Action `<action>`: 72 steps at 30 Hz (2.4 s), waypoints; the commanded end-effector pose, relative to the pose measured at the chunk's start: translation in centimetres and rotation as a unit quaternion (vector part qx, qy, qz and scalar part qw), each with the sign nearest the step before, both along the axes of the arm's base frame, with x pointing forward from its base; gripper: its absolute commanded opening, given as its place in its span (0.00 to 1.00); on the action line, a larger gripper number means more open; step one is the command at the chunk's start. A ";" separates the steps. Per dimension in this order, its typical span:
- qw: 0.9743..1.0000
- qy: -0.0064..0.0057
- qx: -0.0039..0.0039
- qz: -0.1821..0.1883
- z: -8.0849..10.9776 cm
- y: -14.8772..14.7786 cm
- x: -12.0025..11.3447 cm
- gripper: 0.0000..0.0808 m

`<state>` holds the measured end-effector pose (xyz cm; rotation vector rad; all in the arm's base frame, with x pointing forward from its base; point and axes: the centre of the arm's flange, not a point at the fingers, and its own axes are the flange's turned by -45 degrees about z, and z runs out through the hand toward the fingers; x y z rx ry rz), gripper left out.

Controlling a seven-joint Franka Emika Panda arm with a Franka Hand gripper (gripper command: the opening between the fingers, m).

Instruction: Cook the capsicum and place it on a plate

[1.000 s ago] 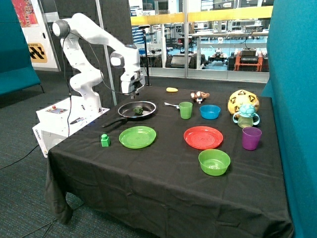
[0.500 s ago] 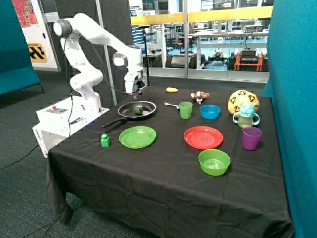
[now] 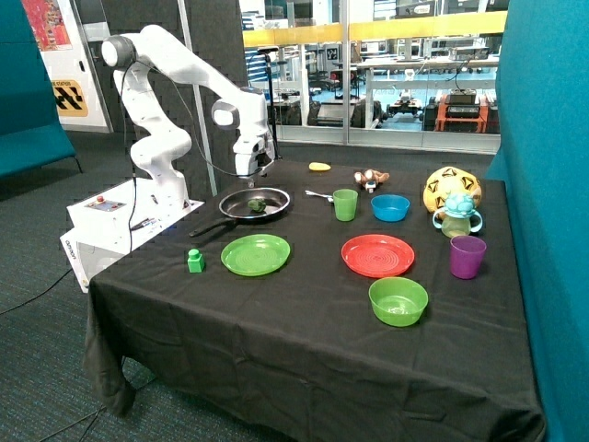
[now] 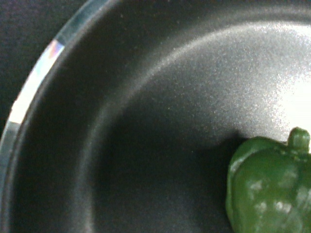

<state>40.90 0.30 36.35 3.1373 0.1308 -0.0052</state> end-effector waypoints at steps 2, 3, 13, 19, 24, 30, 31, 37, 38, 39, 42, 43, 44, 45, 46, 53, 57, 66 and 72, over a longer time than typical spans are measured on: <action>1.000 -0.002 0.001 -0.005 -1.7 -0.7 -0.7 1.00; 1.000 -0.002 0.001 -0.006 -1.9 -0.8 -0.8 1.00; 1.000 -0.002 0.001 -0.013 -3.2 -1.7 -0.7 1.00; 1.000 -0.002 0.001 -0.015 -3.4 -2.3 -0.5 1.00; 1.000 -0.002 0.001 -0.016 -3.6 -2.7 -0.5 1.00; 1.000 -0.002 0.001 -0.017 -4.1 -2.8 -0.6 1.00; 1.000 -0.002 0.001 -0.017 -4.2 -2.7 -0.6 1.00; 1.000 -0.002 0.001 -0.019 -4.5 -2.6 -0.7 1.00; 1.000 -0.002 0.001 -0.019 -4.6 -2.6 -0.7 1.00; 1.000 -0.002 0.001 -0.019 -4.7 -2.5 -0.7 1.00; 1.000 -0.002 0.001 -0.020 -5.0 -2.4 -0.7 1.00; 1.000 -0.002 0.001 -0.020 -5.1 -2.4 -0.7 1.00; 1.000 -0.002 0.001 -0.020 -5.2 -2.4 -0.7 1.00; 1.000 -0.002 0.001 -0.021 -5.3 -2.4 -0.7 1.00; 1.000 -0.002 0.001 -0.020 -5.4 -2.4 -0.7 1.00; 1.000 -0.002 0.001 -0.023 -6.1 -2.4 -0.4 1.00; 1.000 -0.002 0.001 -0.024 -6.5 -2.3 -0.2 1.00; 1.000 -0.002 0.001 -0.027 -7.2 -2.4 0.1 0.98; 1.000 -0.002 0.001 -0.030 -7.5 -2.6 0.3 0.96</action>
